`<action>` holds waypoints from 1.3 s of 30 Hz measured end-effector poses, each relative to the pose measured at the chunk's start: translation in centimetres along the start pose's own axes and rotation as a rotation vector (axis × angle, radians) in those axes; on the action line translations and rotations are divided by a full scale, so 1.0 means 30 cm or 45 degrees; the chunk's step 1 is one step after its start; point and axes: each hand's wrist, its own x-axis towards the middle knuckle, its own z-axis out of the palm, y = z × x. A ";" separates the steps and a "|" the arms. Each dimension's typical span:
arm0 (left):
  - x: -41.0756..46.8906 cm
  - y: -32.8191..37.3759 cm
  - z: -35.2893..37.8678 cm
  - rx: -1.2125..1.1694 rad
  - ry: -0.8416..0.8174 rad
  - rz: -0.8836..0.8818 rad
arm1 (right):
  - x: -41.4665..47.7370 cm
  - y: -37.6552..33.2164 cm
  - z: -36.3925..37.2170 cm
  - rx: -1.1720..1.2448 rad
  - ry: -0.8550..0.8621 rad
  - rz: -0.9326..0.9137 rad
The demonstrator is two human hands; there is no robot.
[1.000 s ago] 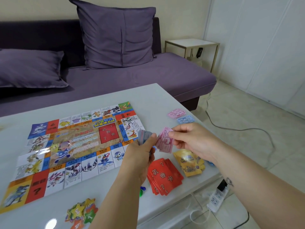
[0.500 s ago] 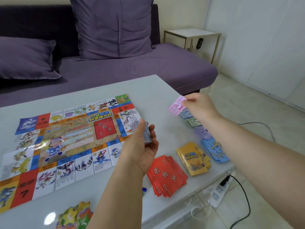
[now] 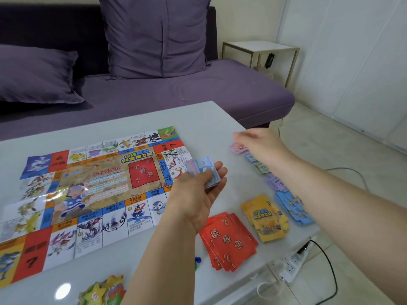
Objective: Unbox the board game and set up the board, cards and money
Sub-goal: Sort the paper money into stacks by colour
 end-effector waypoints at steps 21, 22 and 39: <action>-0.205 -0.016 -0.043 0.338 -0.006 0.008 | -0.312 0.027 -0.065 0.309 -0.165 0.105; -0.198 -0.011 -0.048 0.315 0.006 0.019 | -0.282 0.031 -0.074 0.309 -0.108 0.111; -0.059 -0.028 -0.010 0.072 0.027 -0.031 | 0.127 0.174 -0.088 -0.727 0.275 0.200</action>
